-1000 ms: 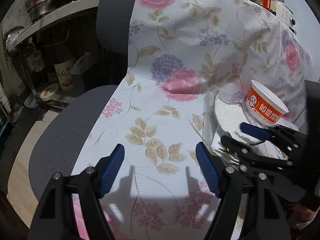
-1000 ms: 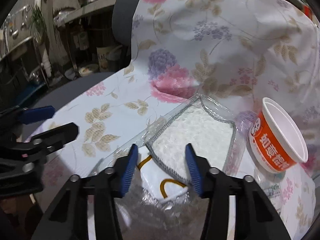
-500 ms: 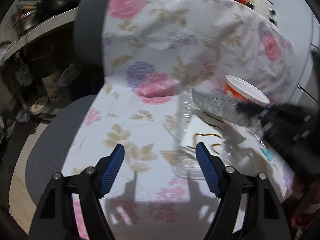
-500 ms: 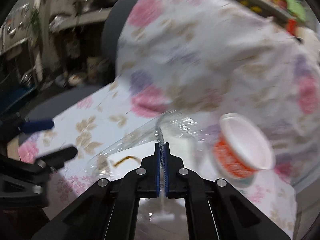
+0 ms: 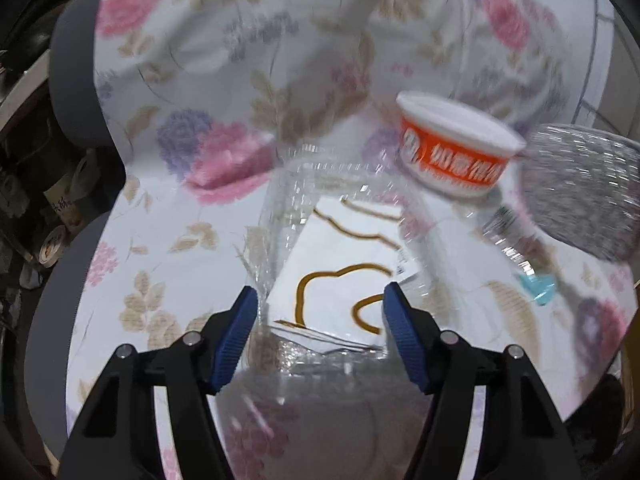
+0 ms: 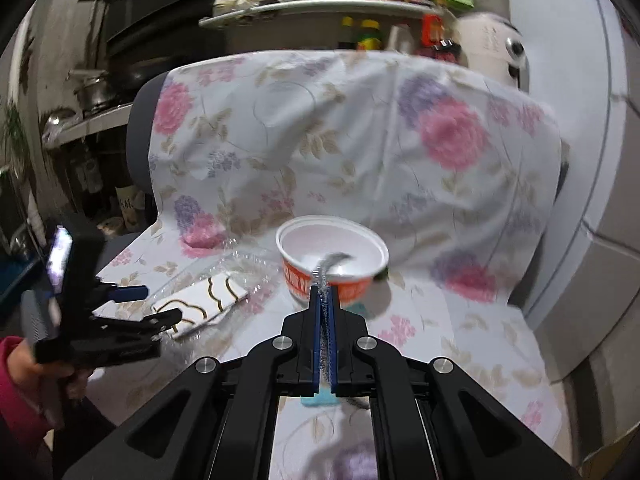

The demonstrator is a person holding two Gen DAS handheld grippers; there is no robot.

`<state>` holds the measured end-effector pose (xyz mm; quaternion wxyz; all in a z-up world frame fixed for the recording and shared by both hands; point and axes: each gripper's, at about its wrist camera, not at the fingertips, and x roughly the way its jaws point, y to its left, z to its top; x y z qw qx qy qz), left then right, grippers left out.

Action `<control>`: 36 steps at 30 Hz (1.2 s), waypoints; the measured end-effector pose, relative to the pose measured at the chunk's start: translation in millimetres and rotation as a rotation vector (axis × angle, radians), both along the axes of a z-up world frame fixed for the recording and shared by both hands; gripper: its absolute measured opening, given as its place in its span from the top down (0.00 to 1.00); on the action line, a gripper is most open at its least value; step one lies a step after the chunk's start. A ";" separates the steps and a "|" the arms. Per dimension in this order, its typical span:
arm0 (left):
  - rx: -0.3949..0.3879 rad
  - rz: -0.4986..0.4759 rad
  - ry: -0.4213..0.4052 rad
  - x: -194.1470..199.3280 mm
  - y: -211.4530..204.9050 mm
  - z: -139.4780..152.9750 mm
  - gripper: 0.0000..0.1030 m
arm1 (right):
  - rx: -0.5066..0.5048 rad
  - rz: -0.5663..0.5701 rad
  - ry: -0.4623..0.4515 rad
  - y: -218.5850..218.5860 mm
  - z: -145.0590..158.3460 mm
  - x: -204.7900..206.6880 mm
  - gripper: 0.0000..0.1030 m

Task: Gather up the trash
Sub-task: 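Grasp the white brown-striped paper with the left gripper while the right holds the scrubber, then carry paper and scrubber over the bin and open both grippers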

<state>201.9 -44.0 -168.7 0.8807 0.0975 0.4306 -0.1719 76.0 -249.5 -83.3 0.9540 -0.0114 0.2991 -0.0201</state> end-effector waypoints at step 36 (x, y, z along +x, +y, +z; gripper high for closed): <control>-0.222 -0.031 -0.209 -53.4 -0.1 96.8 0.97 | 0.107 -0.023 -0.064 -38.2 11.8 -29.0 0.97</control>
